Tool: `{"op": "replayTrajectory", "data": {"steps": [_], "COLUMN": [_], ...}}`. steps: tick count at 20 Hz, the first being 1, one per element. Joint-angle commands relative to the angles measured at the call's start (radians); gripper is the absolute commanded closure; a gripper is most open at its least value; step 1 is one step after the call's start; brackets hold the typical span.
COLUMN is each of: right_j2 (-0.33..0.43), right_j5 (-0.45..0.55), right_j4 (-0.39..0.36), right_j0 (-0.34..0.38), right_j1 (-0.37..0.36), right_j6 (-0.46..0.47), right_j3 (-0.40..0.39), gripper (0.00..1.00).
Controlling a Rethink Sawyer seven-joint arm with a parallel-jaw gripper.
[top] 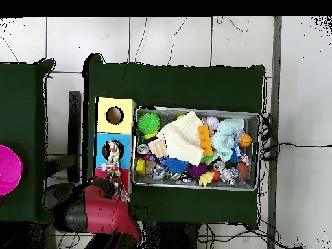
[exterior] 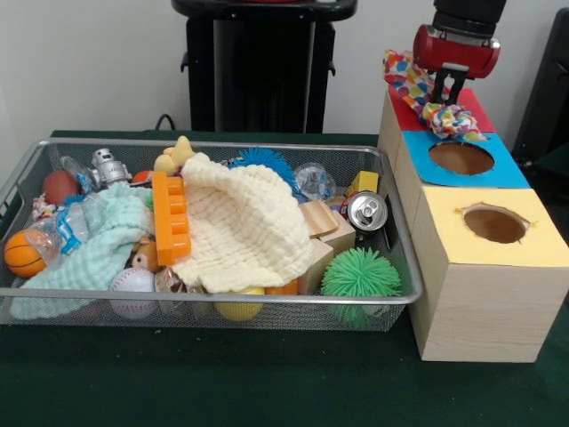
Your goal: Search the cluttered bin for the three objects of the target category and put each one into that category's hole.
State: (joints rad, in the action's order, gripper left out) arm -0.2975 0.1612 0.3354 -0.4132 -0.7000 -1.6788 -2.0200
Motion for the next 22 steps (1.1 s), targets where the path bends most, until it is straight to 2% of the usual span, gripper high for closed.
{"op": "replayTrajectory", "data": {"steps": [1,9,13,19,20,22], "right_j2": [0.081,0.124,0.127,0.197,0.204,0.164], "right_j5": [0.228,0.192,0.217,0.118,0.118,0.197], "right_j4": [0.02,0.051,0.071,0.112,0.122,0.124], "right_j0": [0.012,0.035,0.021,0.066,0.07,0.033], "right_j1": [0.148,0.126,0.115,0.126,0.127,0.119], "right_j6": [-0.23,-0.235,-0.254,-0.247,-0.249,-0.263], "right_j3": [-0.095,-0.138,-0.137,-0.186,-0.19,-0.163], "gripper": [1.0,1.0,1.0,1.0,1.0,1.0]}}
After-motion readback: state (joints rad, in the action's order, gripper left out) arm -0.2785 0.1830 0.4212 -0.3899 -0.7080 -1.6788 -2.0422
